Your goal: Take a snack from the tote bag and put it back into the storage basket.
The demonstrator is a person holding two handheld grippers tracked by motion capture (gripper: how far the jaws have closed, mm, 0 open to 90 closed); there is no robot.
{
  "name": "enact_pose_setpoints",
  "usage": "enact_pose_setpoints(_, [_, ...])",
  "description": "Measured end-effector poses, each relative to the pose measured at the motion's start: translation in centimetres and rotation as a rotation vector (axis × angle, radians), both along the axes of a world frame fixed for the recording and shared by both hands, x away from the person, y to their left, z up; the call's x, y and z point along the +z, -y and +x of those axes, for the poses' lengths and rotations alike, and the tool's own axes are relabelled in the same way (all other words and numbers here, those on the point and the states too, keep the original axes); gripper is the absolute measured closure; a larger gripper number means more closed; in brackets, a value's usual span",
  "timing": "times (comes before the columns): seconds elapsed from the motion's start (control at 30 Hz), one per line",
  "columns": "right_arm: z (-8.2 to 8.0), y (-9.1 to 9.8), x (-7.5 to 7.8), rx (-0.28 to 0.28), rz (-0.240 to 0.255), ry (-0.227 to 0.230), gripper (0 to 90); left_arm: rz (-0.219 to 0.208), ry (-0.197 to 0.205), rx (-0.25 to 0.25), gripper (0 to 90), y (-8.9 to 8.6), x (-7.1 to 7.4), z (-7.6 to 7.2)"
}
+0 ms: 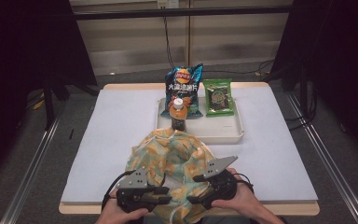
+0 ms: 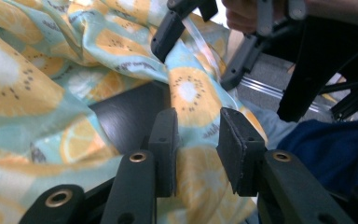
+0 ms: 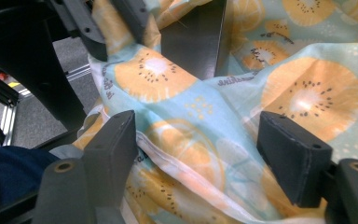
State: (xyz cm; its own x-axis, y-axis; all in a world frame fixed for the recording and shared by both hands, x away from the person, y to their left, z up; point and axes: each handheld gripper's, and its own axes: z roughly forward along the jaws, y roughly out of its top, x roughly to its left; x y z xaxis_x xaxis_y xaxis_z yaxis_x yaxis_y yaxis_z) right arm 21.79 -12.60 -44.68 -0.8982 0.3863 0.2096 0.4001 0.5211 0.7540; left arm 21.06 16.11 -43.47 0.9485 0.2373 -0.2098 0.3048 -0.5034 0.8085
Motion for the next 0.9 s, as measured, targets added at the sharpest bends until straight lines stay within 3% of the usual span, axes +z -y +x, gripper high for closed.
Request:
enact_pose_setpoints(0.17, [-0.1,0.2,0.0,0.026,0.002,-0.024,41.4,0.023,-0.047,-0.018,74.0,0.0,-0.9,-0.3])
enact_pose_setpoints(0.23, [-0.3,0.3,0.0,0.036,0.012,-0.03,52.1,0.044,-0.057,-0.05,76.9,0.2,-1.3,0.0])
enact_pose_setpoints(0.37, [-0.1,0.3,0.3,0.038,0.024,-0.004,67.6,0.056,-0.08,-0.049,78.1,1.1,-1.7,0.7])
enact_pose_setpoints(0.53, [1.0,1.0,0.8,0.019,0.055,0.0,87.5,0.036,-0.084,-0.029,78.1,2.1,-1.6,1.5])
enact_pose_setpoints(0.67, [0.9,1.6,1.3,0.018,0.084,0.002,89.3,0.043,-0.091,-0.038,78.1,3.3,-1.9,2.0])
enact_pose_setpoints(0.73, [0.4,1.8,1.5,0.026,0.074,0.006,89.4,0.073,-0.084,-0.04,77.9,3.7,-2.0,2.1])
enact_pose_setpoints(0.9, [-1.1,2.4,0.8,0.033,0.049,0.001,89.4,0.085,-0.08,-0.043,75.7,4.2,-2.3,2.0])
